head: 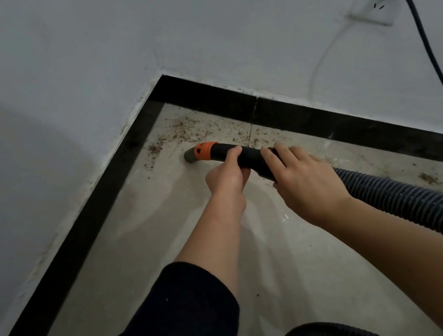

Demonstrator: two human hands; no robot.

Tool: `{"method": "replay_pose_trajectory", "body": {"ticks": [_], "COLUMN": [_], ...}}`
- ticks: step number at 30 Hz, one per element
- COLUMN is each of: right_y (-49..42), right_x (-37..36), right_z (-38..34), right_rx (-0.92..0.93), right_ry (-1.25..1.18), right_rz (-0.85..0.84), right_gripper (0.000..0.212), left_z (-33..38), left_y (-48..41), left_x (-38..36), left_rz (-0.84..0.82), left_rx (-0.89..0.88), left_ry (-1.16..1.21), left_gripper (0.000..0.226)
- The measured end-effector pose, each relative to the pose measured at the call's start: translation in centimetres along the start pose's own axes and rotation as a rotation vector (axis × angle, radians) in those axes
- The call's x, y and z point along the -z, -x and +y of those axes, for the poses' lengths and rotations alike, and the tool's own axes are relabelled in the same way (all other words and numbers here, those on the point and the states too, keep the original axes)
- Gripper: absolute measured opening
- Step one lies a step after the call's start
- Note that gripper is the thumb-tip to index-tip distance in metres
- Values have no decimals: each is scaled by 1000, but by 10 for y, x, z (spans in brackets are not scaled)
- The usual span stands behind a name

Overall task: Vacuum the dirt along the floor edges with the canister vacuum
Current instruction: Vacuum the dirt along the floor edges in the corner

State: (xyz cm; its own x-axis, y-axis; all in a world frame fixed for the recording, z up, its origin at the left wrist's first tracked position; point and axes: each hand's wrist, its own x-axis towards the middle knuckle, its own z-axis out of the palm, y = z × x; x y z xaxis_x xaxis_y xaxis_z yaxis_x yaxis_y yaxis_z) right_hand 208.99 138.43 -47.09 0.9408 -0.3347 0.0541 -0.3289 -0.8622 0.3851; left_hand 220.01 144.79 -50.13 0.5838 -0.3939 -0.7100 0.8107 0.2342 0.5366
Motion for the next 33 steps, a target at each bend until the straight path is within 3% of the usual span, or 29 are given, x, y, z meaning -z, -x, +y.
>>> {"method": "replay_pose_trajectory", "body": {"ticks": [7,33], "right_y": [-3,-19], "right_x": [0,14], "right_z": [-6,-32], "right_rx": [6,92], "right_ry": [-5,-46], "right_rz": [17,24], "right_gripper": [75,67], "left_z": [5,27], "left_y": [3,10], "left_x": [5,29], "left_rz": [20,137], "left_rx": [-8,-37], "left_ry": [10,98], "left_gripper": [14,17]}}
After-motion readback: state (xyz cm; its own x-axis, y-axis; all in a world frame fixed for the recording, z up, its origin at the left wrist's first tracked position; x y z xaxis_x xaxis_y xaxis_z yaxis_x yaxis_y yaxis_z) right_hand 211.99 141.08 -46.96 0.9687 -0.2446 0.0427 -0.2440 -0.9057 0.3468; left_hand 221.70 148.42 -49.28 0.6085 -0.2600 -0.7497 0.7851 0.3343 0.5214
